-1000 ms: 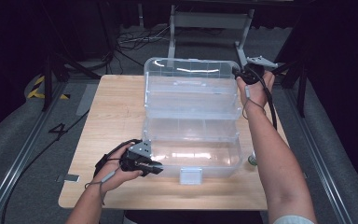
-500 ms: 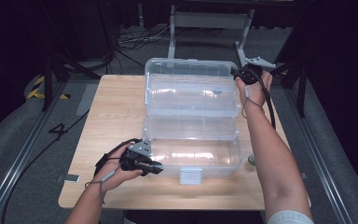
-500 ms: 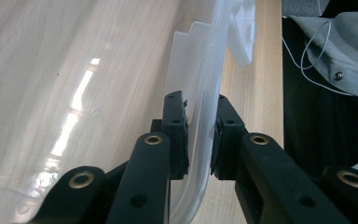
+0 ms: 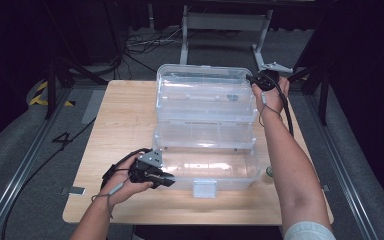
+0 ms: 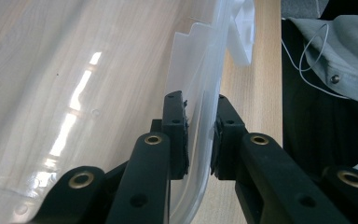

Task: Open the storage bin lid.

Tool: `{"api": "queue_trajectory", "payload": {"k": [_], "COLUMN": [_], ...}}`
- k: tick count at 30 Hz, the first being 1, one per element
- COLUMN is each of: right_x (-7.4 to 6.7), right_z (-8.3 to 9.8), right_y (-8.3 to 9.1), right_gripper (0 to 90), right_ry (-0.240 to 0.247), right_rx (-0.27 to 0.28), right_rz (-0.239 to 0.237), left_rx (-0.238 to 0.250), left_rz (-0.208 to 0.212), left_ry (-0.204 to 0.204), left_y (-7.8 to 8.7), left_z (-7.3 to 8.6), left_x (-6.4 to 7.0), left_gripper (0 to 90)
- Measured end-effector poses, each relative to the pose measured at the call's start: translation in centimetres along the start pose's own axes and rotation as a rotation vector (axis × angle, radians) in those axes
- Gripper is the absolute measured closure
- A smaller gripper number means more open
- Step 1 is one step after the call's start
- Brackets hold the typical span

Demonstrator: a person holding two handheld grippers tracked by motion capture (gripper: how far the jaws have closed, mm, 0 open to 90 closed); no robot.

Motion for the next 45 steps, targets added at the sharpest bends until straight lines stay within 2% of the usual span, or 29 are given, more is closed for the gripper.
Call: {"api": "queue_trajectory", "payload": {"k": [14,26,29,45], "right_x": [0.1,0.2,0.2,0.2], "right_z": [0.8,1.6,2.0,2.7], "right_y": [-1.1,-2.0,-2.3,-3.0], "right_gripper": [84.0,83.6,83.8,83.5], "right_ry": [-0.015,-0.056,-0.072,-0.084], "right_rx": [-0.042,-0.057,-0.059,-0.087], "right_rz": [-0.028,-0.067,-0.068,-0.079], "left_rx": [-0.004,0.011,0.009,0.014], "left_rz": [-0.002,0.003,0.002,0.004], "left_ry": [0.006,0.007,0.007,0.007], "left_y": [0.0,0.0,0.0,0.0], "left_z": [0.1,0.0,0.0,0.0], "left_x": [0.0,0.0,0.0,0.0], "left_gripper": [79.3,79.2,79.2,79.2]}}
Point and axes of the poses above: each handheld gripper's, and its own axes: y roughly backward along the jaws, z roughly out of its underside, x roughly to its right, the point moved 10 cm from there along -y, roughly forward along the jaws, and after that the axes turned 13 degrees about z, right-handed, at the moved point
